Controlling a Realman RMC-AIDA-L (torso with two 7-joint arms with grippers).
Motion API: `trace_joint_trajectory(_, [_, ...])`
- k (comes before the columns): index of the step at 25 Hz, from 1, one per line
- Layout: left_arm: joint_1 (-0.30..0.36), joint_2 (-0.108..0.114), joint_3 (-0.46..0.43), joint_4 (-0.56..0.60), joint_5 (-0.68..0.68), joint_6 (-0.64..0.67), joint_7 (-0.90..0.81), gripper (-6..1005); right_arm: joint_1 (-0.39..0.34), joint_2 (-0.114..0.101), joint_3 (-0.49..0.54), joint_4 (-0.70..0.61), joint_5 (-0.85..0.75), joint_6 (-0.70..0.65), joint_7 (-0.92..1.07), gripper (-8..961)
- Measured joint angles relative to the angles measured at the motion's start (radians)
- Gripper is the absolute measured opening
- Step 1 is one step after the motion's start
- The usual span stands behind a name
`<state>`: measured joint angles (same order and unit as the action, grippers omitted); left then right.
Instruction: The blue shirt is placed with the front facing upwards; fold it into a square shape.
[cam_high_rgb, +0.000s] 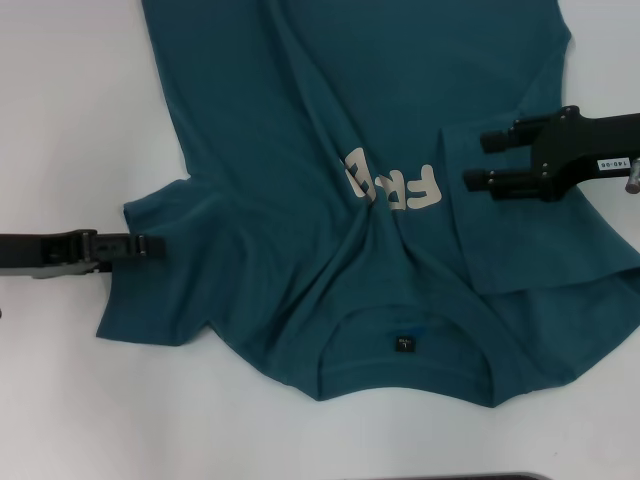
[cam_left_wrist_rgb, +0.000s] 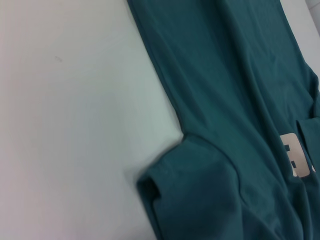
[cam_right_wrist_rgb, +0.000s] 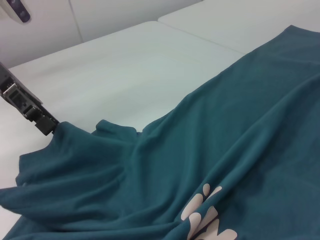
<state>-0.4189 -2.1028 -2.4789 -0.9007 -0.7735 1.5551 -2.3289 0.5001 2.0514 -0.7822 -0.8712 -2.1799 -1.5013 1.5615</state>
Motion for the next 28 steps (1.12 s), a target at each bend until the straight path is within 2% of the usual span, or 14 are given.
trace_joint_trajectory(9, [-0.011,-0.019,-0.001,0.001,-0.005,-0.030,-0.004,950,0.000,-0.002,-0.001,0.000,0.000,-0.002,0.003,627])
trace_joint_trajectory(12, [-0.018,-0.026,0.011,-0.009,0.001,-0.036,-0.011,803,0.000,-0.003,-0.001,0.000,0.000,-0.006,0.008,627])
trace_joint_trajectory(22, [-0.014,-0.031,0.012,-0.051,0.003,-0.010,-0.021,578,0.002,-0.004,-0.002,0.000,0.000,-0.010,0.012,626])
trace_joint_trajectory(28, [-0.007,-0.032,0.012,-0.062,0.003,-0.007,-0.024,364,0.008,-0.002,-0.002,-0.002,0.000,-0.011,0.012,626])
